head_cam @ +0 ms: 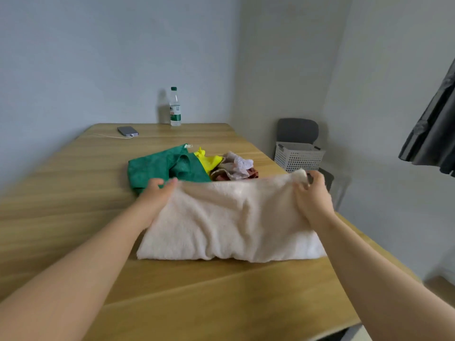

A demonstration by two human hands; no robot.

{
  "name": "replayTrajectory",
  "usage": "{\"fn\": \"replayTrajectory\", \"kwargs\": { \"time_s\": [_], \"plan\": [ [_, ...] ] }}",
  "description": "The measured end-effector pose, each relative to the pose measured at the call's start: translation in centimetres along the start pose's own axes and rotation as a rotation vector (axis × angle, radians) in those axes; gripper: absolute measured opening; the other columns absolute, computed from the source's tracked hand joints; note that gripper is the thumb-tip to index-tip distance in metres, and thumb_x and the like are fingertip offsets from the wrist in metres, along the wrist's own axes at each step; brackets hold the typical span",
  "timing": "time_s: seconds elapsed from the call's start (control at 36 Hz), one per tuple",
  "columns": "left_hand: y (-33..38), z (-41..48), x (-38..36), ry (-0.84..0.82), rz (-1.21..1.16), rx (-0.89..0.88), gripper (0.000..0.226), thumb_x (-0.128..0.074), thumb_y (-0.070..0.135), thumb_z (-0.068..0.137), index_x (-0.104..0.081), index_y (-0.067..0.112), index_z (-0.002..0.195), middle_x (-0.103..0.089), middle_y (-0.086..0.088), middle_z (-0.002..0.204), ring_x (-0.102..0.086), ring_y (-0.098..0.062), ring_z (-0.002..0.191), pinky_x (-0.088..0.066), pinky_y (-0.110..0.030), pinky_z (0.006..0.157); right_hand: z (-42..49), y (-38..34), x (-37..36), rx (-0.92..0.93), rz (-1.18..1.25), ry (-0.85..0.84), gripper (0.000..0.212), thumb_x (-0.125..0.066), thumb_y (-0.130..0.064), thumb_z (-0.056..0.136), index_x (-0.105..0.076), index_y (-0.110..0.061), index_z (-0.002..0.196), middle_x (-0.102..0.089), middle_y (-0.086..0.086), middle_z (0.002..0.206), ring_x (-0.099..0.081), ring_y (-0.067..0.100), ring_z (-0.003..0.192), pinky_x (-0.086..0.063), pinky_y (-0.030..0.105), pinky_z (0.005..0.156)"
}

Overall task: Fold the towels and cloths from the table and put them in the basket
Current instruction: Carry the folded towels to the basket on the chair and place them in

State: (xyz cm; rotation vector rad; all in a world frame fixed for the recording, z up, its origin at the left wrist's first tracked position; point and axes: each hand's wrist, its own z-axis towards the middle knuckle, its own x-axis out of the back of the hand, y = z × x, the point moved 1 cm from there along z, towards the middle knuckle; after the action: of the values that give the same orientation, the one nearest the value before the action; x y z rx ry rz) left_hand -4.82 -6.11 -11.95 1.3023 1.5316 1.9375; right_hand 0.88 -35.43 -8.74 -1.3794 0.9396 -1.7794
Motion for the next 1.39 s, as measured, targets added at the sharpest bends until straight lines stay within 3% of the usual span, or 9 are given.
{"fn": "replayTrajectory", "kwargs": {
  "time_s": [0.17, 0.25, 0.33, 0.56, 0.67, 0.94, 1.08, 1.25, 1.39],
  "plan": [
    [-2.8, 0.3, 0.3, -0.156, -0.013, -0.029, 0.037, -0.060, 0.018, 0.088, -0.042, 0.029, 0.119, -0.057, -0.006, 0.113, -0.061, -0.027, 0.086, -0.052, -0.041, 0.076, 0.3, 4.1, -2.9, -0.160, -0.532, -0.134, 0.054, -0.046, -0.034, 0.086, -0.033, -0.015, 0.136, -0.050, 0.010, 0.131, -0.044, 0.032, 0.122, -0.031, 0.042, 0.100],
    [-3.8, 0.5, -0.1, -0.100, 0.114, -0.138, 0.013, -0.056, 0.012, 0.090, -0.055, 0.023, 0.097, -0.052, 0.003, 0.123, -0.054, -0.019, 0.105, -0.044, -0.031, 0.075, -0.1, 4.7, -3.6, -0.063, -0.531, -0.026, 0.048, -0.045, -0.028, 0.086, -0.038, -0.016, 0.132, -0.050, 0.009, 0.131, -0.042, 0.031, 0.122, -0.030, 0.042, 0.101],
    [-4.2, 0.9, -0.6, -0.005, 0.122, -0.189, 0.020, -0.052, 0.011, 0.091, -0.060, 0.027, 0.082, -0.052, 0.007, 0.120, -0.055, -0.010, 0.085, -0.044, -0.028, 0.063, -0.2, 4.9, -3.8, 0.097, -0.531, 0.082, 0.048, -0.043, -0.015, 0.088, -0.039, -0.019, 0.135, -0.050, 0.006, 0.134, -0.041, 0.030, 0.121, -0.031, 0.040, 0.099],
    [-5.1, 1.5, -0.4, 0.072, 0.149, -0.251, 0.019, -0.048, 0.019, 0.095, -0.054, 0.036, 0.090, -0.056, 0.001, 0.123, -0.052, -0.008, 0.091, -0.048, -0.036, 0.084, 0.5, 5.1, -4.1, 0.170, -0.331, 0.217, 0.026, -0.039, -0.010, 0.095, -0.050, -0.019, 0.116, -0.056, 0.004, 0.117, -0.051, 0.024, 0.089, -0.035, 0.030, 0.066],
    [-5.2, 1.4, -0.3, -0.018, 0.325, -0.210, 0.013, -0.048, 0.029, 0.094, -0.051, 0.041, 0.099, -0.053, 0.011, 0.109, -0.058, -0.018, 0.093, -0.050, -0.039, 0.084, 1.2, 5.6, -4.7, 0.171, -0.604, 0.020, 0.031, -0.032, -0.009, 0.093, -0.058, -0.021, 0.106, -0.060, 0.003, 0.109, -0.046, 0.025, 0.097, -0.036, 0.033, 0.076],
    [-3.2, 0.4, 0.0, 0.009, 0.046, -0.301, 0.030, -0.058, 0.005, 0.088, -0.057, 0.035, 0.087, -0.054, 0.007, 0.113, -0.050, -0.013, 0.103, -0.044, -0.034, 0.084, 0.6, 5.1, -4.5, 0.171, -0.626, 0.015, 0.033, -0.031, -0.009, 0.093, -0.057, -0.022, 0.109, -0.055, 0.002, 0.119, -0.041, 0.025, 0.107, -0.031, 0.033, 0.084],
    [0.7, -2.0, 0.4, -0.001, 0.015, -0.504, 0.038, -0.060, 0.002, 0.085, -0.056, 0.039, 0.081, -0.062, 0.006, 0.101, -0.056, -0.019, 0.100, -0.044, -0.035, 0.086, -1.6, 2.9, -4.3, 0.291, -0.349, 0.167, 0.032, -0.042, 0.001, 0.087, -0.061, -0.018, 0.104, -0.052, -0.003, 0.128, -0.035, 0.021, 0.122, -0.022, 0.031, 0.096],
    [4.9, -5.7, -0.6, -0.019, -0.084, -0.696, 0.041, -0.065, 0.000, 0.081, -0.037, 0.029, 0.080, -0.053, 0.018, 0.096, -0.056, 0.000, 0.092, -0.040, -0.007, 0.074, -5.0, -4.1, -4.0, 0.425, 0.095, -0.334, 0.052, -0.066, -0.011, 0.081, -0.047, -0.025, 0.127, -0.049, -0.017, 0.114, -0.043, 0.007, 0.117, -0.037, 0.028, 0.098],
    [7.6, -7.2, 0.2, -0.083, -0.117, -0.823, 0.050, -0.067, -0.006, 0.077, -0.036, 0.033, 0.078, -0.051, 0.008, 0.099, -0.060, -0.008, 0.094, -0.047, -0.022, 0.080, -5.2, -7.7, -2.7, 0.430, 0.215, -0.509, 0.070, -0.077, -0.011, 0.075, -0.037, -0.038, 0.125, -0.048, -0.005, 0.125, -0.046, 0.008, 0.114, -0.040, 0.019, 0.092]
  ]
}}
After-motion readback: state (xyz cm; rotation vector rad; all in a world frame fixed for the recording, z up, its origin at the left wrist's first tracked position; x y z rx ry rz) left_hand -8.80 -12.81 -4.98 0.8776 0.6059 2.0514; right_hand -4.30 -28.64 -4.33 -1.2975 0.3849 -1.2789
